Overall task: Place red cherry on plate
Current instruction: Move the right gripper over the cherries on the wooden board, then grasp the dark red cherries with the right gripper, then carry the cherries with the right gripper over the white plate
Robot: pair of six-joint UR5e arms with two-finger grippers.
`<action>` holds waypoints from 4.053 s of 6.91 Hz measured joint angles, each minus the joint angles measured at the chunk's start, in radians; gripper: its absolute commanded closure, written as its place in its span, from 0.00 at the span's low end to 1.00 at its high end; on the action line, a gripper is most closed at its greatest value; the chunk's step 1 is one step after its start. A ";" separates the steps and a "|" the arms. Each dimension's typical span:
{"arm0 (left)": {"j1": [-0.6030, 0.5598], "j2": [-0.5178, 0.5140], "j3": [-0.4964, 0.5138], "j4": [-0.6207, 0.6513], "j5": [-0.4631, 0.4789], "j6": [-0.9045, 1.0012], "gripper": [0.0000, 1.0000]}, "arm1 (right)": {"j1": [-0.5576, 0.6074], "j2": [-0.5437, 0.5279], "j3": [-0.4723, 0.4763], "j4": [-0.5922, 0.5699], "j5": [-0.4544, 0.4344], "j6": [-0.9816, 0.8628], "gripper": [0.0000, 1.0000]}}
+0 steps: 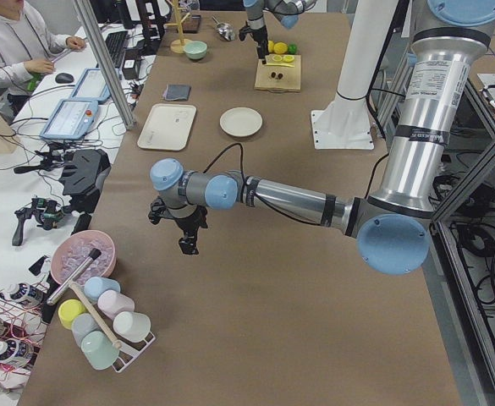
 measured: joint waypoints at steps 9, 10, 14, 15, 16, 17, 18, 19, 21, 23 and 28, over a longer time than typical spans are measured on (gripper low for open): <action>0.012 0.005 -0.001 -0.001 0.000 -0.003 0.02 | -0.149 -0.024 -0.057 0.161 -0.117 0.134 0.22; 0.012 0.005 -0.001 -0.001 0.000 -0.003 0.02 | -0.150 -0.024 -0.058 0.165 -0.117 0.134 0.32; 0.015 0.005 -0.001 -0.001 -0.001 -0.003 0.02 | -0.152 -0.018 -0.058 0.168 -0.119 0.137 0.93; 0.015 0.005 0.000 -0.001 -0.001 -0.003 0.02 | -0.152 -0.015 -0.058 0.168 -0.118 0.138 0.96; 0.015 0.005 0.000 -0.001 -0.001 -0.003 0.02 | -0.152 -0.014 -0.058 0.168 -0.118 0.138 0.97; 0.015 0.005 0.000 -0.001 -0.002 -0.003 0.02 | -0.152 -0.008 -0.058 0.167 -0.115 0.138 0.98; 0.016 0.005 0.000 -0.001 -0.002 -0.003 0.02 | -0.149 0.011 -0.063 0.161 -0.110 0.138 0.98; 0.016 0.005 0.000 -0.001 -0.002 -0.003 0.02 | -0.140 0.049 -0.077 0.138 -0.105 0.138 0.98; 0.016 0.005 0.002 0.000 -0.003 -0.003 0.02 | -0.089 0.160 -0.094 0.025 -0.074 0.131 0.98; 0.016 0.005 0.008 -0.001 -0.004 -0.002 0.02 | -0.039 0.292 -0.112 -0.111 -0.043 0.121 0.98; 0.018 0.005 0.011 0.000 -0.005 -0.003 0.02 | -0.009 0.710 -0.400 -0.251 -0.024 0.173 0.99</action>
